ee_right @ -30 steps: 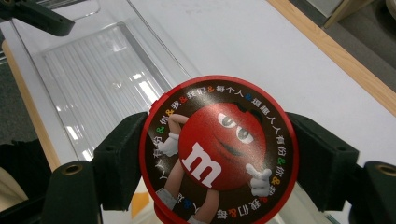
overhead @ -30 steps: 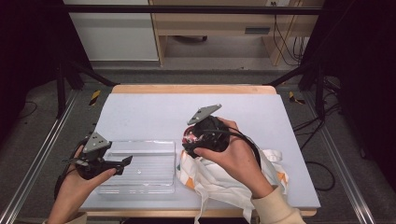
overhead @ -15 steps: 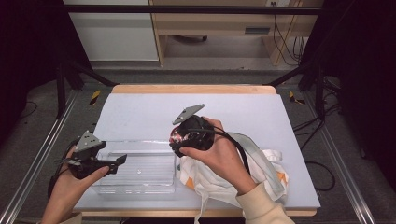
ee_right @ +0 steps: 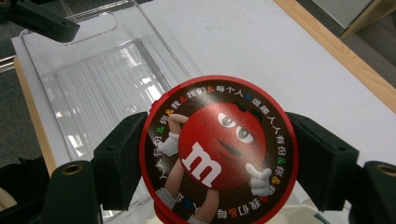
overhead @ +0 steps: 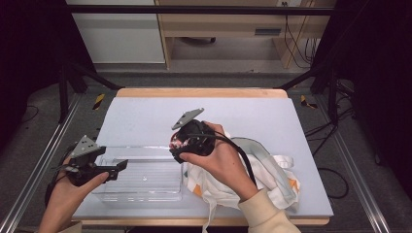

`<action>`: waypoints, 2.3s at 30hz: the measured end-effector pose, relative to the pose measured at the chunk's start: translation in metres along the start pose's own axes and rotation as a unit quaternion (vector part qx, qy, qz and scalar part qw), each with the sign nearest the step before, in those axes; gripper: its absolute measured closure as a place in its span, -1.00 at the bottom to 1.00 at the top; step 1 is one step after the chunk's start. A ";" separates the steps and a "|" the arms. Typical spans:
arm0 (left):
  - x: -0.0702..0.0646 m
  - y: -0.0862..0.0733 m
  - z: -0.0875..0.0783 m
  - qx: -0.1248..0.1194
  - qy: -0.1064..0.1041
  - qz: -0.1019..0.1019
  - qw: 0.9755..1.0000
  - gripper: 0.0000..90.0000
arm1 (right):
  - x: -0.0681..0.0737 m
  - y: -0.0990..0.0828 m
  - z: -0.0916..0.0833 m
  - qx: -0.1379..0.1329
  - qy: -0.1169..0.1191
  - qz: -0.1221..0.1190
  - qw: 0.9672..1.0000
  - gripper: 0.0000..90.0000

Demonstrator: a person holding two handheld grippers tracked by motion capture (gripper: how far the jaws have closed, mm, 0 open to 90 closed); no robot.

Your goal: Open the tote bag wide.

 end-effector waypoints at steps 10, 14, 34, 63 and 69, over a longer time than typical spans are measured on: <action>0.002 0.000 -0.001 0.000 -0.001 -0.001 1.000 -0.78 | 0.007 0.004 0.007 -0.006 0.008 -0.006 1.000 -0.43; 0.002 -0.001 -0.001 0.000 0.001 -0.002 1.000 -0.78 | 0.009 0.005 0.009 -0.008 0.011 -0.005 1.000 -0.43; 0.004 -0.002 -0.001 0.001 0.000 -0.003 1.000 -0.78 | 0.024 -0.001 0.046 0.015 0.028 -0.015 0.999 -0.43; 0.006 -0.001 -0.003 -0.001 -0.001 -0.004 1.000 -0.78 | 0.038 -0.014 0.068 0.039 0.049 -0.027 0.998 -0.43; 0.006 -0.002 -0.003 -0.001 -0.001 -0.005 1.000 -0.78 | 0.039 -0.018 0.072 0.046 0.051 -0.031 0.997 -0.43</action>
Point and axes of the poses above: each handheld gripper's, and its own axes: z roughly forward along the jaws, y roughly out of its top, x roughly to its left, the point moved 8 cm from there along z, roughly forward along the jaws, and after that the axes turned 7 degrees about -z, right-handed, at the moved point
